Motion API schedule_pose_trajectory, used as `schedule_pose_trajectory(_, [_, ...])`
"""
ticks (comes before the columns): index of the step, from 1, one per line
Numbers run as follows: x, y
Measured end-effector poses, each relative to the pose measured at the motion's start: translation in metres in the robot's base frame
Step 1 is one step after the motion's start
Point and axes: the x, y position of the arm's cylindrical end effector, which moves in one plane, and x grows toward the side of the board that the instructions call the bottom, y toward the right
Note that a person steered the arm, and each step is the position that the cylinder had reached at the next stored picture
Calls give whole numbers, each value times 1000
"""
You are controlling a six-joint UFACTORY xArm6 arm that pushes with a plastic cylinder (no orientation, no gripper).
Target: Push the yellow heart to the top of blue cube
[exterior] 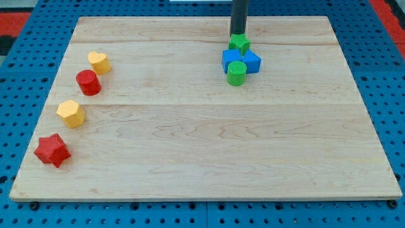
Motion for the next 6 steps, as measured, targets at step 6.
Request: schedule_pose_trajectory(6, [72,-345])
